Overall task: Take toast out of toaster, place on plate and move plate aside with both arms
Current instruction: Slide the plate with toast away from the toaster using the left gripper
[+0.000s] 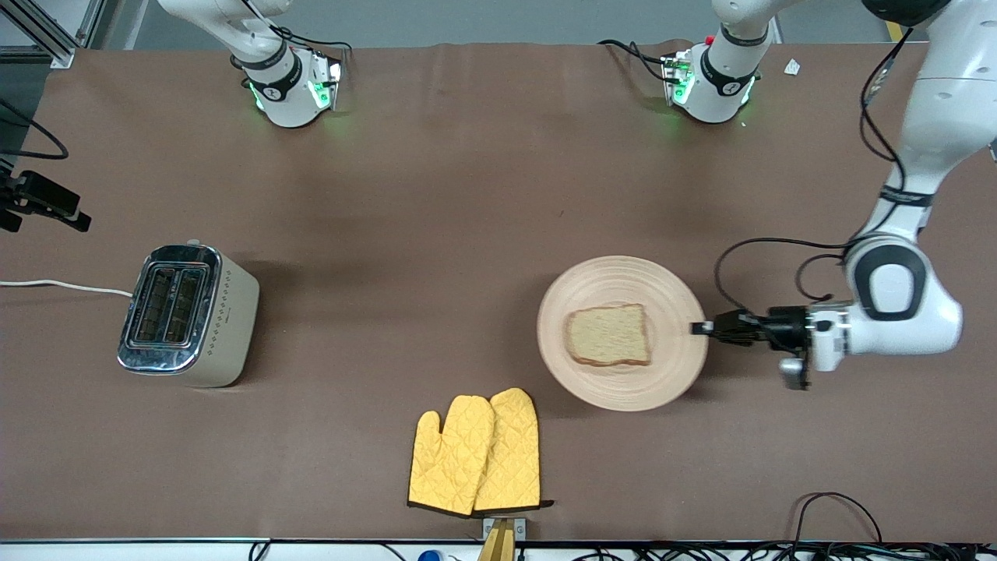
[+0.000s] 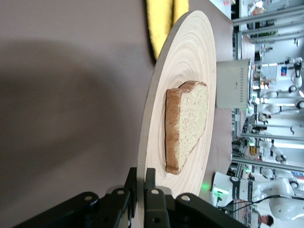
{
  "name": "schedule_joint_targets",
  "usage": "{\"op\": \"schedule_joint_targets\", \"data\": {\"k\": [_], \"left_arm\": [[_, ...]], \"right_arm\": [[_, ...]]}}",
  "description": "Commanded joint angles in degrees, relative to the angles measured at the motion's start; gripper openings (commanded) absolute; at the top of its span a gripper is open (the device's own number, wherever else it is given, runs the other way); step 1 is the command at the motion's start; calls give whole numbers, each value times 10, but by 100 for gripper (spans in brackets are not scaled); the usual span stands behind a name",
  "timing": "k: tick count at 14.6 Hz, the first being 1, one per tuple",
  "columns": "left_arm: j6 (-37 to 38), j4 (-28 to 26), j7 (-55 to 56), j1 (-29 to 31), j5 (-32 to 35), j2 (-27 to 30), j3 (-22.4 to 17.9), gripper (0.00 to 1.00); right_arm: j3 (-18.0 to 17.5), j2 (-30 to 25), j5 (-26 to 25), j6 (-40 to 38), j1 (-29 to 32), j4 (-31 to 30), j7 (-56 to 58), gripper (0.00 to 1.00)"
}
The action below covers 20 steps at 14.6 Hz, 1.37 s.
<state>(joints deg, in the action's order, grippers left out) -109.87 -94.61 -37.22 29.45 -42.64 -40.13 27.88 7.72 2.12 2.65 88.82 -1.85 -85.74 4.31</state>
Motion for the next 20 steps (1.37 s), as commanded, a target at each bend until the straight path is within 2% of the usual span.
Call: {"op": "schedule_joint_targets", "data": {"k": [1, 4, 7, 12, 13, 14, 15, 16, 17, 20], "left_arm": [[18, 14, -5, 44, 10, -12, 1, 1], [18, 14, -4, 75, 17, -21, -9, 1], [18, 16, -4, 76, 16, -47, -56, 1], [17, 34, -39, 76, 25, -79, -81, 2], [17, 34, -40, 75, 26, -79, -81, 6], [17, 34, -40, 75, 32, -79, -81, 20], [17, 35, -40, 74, 44, -79, -81, 60], [16, 37, -34, 72, 58, -77, -81, 96], [16, 52, -33, 72, 70, -77, -81, 100], [16, 86, -16, 66, 119, -65, -74, 100]], "right_arm": [[-7, -36, -13, 7, 0, -43, -10, 100], [5, -37, -13, 5, -8, -43, -11, 100], [5, -38, -13, 0, -11, -43, -29, 100], [3, -32, -13, -3, -7, -13, -22, 100], [3, -32, -13, -3, -5, -13, -25, 100], [3, -32, -12, -3, -6, -13, -28, 100], [4, -32, -12, -2, -9, -13, -29, 100], [3, -32, -12, -1, -10, -13, -28, 100], [4, -32, -12, -1, -10, -13, -26, 100], [3, -32, -12, -4, -9, -13, -22, 100]]}}
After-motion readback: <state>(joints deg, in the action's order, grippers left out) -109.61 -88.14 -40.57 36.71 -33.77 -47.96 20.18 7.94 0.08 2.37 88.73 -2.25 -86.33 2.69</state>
